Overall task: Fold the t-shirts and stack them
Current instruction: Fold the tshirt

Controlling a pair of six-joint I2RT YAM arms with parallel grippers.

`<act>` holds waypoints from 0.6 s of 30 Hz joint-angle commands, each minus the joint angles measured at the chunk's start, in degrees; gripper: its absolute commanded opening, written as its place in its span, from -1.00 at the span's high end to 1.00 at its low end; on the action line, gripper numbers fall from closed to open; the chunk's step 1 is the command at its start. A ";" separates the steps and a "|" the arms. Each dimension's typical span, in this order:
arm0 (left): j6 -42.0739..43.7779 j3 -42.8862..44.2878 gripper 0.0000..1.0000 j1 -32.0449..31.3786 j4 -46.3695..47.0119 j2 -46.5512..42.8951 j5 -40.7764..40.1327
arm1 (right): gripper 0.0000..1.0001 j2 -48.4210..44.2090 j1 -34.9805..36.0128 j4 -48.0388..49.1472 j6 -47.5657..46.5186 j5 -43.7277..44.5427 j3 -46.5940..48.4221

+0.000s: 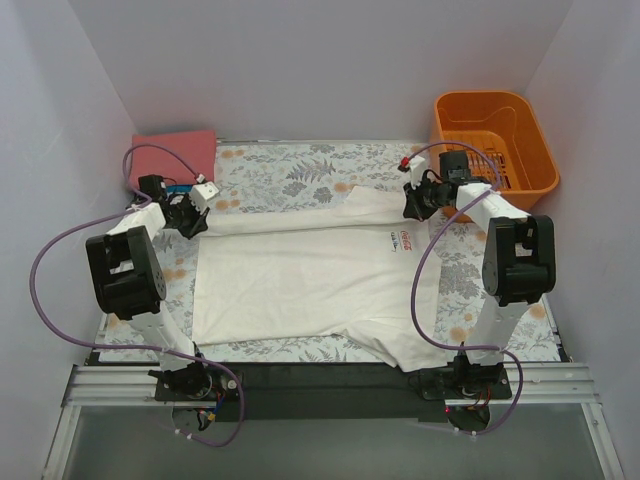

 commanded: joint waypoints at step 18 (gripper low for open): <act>-0.32 5.59 1.00 -0.79 -0.68 -0.63 -1.86 | 0.97 -2.08 1.80 -2.60 -3.71 2.45 5.76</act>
